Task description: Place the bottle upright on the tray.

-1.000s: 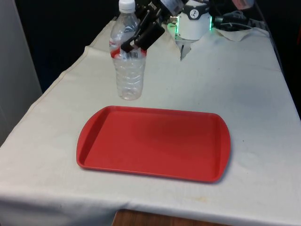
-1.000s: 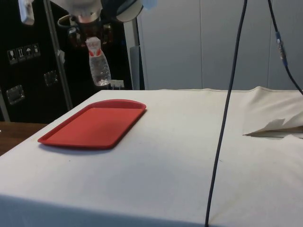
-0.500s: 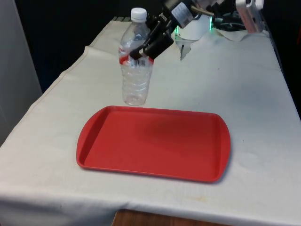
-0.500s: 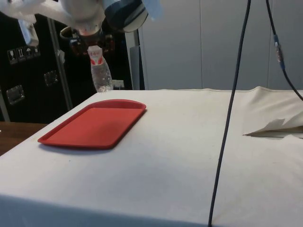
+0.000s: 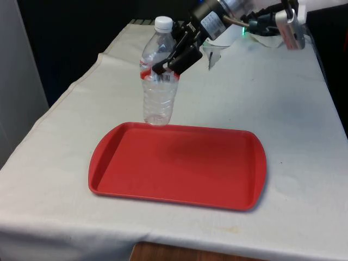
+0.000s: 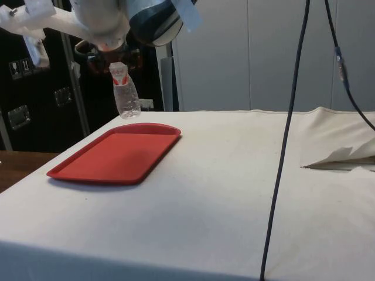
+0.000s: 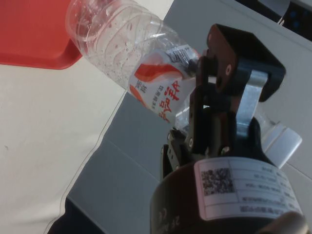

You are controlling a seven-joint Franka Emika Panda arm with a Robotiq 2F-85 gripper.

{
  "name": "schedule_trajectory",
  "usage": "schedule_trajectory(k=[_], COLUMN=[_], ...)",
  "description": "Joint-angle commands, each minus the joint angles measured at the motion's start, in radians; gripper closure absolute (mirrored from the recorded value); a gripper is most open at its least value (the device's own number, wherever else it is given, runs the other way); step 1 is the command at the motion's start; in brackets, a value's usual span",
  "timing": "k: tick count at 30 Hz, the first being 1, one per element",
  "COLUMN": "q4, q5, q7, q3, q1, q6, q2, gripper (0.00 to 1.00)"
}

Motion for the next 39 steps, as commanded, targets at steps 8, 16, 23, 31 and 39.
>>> schedule_trajectory(k=[8,16,23,31,39], q4=[0.004,0.01,0.009,0.014,0.036], q5=[0.0,0.0,0.0,0.006,0.034], q7=[0.02,0.056,0.092,0.13,0.122], q3=[0.005,0.005,0.005,0.008,0.013], q1=[0.0,-0.003,-0.009,-0.023,-0.037], q6=[-0.003,0.011,0.037,0.079,0.095], q2=[0.023,0.051,0.069,0.099,0.134], gripper=[0.67,0.67,0.67,0.67,0.67])
